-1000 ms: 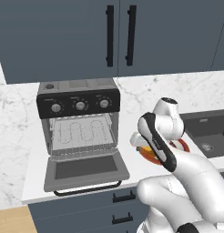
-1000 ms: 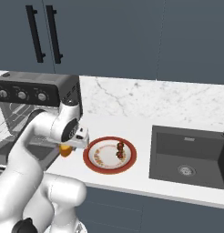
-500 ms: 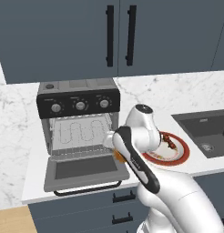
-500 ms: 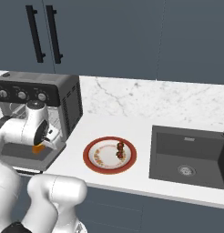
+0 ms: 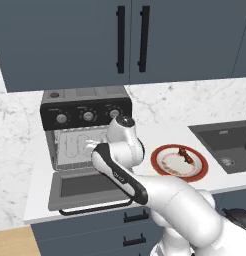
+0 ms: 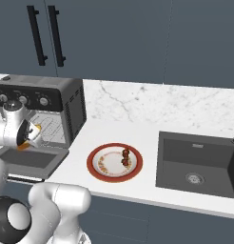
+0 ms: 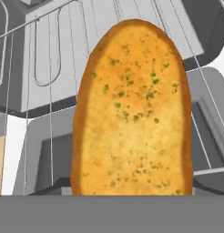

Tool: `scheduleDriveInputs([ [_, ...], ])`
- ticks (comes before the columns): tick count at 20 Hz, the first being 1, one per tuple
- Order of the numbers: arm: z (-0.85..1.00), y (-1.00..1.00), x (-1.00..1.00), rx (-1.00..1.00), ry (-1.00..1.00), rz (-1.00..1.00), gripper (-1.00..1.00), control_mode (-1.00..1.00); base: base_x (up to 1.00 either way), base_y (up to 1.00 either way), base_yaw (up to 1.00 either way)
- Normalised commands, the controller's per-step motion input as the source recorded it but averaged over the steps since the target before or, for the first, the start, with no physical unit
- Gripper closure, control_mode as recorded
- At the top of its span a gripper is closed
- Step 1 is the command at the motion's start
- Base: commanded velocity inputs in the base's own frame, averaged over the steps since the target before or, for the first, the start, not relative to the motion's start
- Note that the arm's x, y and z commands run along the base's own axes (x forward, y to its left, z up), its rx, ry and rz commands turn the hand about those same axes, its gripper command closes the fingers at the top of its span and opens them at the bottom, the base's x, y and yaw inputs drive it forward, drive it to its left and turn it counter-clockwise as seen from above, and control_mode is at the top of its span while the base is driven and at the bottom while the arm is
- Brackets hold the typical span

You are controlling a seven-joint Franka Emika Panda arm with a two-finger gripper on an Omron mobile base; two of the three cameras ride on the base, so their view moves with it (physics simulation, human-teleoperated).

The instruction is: Pick up the kebab skewer and baguette bread, and place them inside the toaster oven. Close the toaster oven door and start by setting the timer.

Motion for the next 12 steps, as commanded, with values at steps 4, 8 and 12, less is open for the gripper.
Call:
scheduleDriveInputs([
  [4,0.16,0.51,0.17,0.01,0.0,0.0,1.0,-1.0,0.0,0.0,0.0],
  [8,0.22,0.07,0.0,0.0,0.0,0.0,1.0,-1.0,0.0,0.0,0.0],
  [12,0.21,0.02,-0.01,0.0,0.0,0.0,1.0,-1.0,0.0,0.0,0.0],
])
